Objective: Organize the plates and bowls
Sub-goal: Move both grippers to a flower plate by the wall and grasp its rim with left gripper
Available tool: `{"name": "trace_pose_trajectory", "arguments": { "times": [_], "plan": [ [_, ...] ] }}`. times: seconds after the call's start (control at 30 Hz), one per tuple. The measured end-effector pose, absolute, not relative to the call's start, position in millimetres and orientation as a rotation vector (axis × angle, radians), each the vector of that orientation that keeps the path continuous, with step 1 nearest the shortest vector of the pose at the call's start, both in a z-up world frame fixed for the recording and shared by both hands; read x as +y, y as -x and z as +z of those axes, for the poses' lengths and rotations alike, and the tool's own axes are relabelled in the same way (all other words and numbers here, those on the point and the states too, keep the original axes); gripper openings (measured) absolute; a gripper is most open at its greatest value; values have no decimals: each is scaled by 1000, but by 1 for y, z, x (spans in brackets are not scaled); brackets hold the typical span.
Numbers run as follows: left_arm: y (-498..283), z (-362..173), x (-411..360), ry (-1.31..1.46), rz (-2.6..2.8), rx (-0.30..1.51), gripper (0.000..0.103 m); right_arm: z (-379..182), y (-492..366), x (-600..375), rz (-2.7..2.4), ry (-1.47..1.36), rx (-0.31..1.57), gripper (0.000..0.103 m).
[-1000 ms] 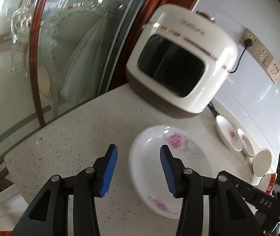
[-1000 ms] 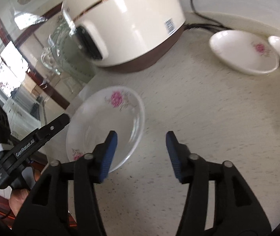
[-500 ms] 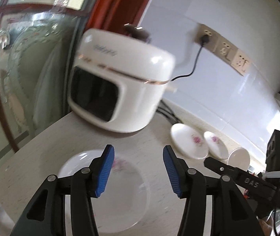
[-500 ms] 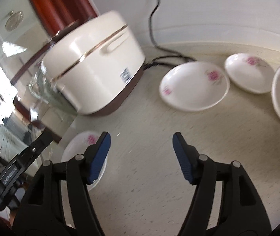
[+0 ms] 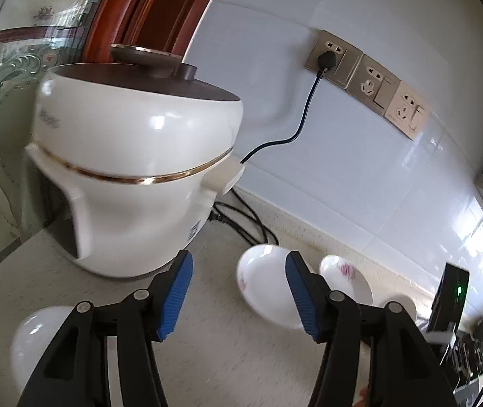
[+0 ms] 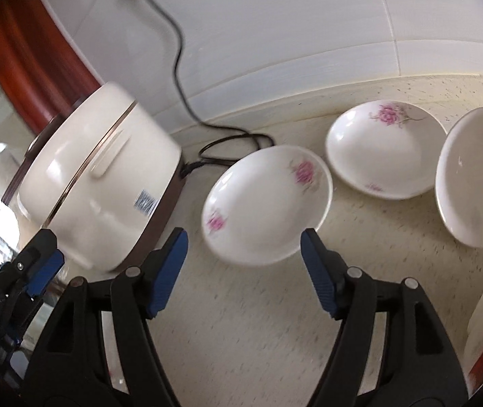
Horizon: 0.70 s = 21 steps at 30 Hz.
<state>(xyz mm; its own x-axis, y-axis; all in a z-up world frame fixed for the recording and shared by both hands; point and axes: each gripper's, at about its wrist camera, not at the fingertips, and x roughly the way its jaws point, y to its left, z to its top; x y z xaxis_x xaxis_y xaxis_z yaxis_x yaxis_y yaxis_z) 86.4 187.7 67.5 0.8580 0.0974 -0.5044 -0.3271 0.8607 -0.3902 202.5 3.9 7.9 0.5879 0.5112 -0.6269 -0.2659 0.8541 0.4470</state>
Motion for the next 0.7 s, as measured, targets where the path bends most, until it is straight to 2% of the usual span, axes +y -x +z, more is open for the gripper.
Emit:
{"name": "trace_pose_trajectory", "arguments": {
  "times": [0.37,0.7],
  "plan": [
    [-152,35,159,366,287,503,61,-21,-233,-16,397,-385,827,72],
    [-179,1,152,320,243,629,60,-41,-240,-15,374,-345,839,72]
  ]
}}
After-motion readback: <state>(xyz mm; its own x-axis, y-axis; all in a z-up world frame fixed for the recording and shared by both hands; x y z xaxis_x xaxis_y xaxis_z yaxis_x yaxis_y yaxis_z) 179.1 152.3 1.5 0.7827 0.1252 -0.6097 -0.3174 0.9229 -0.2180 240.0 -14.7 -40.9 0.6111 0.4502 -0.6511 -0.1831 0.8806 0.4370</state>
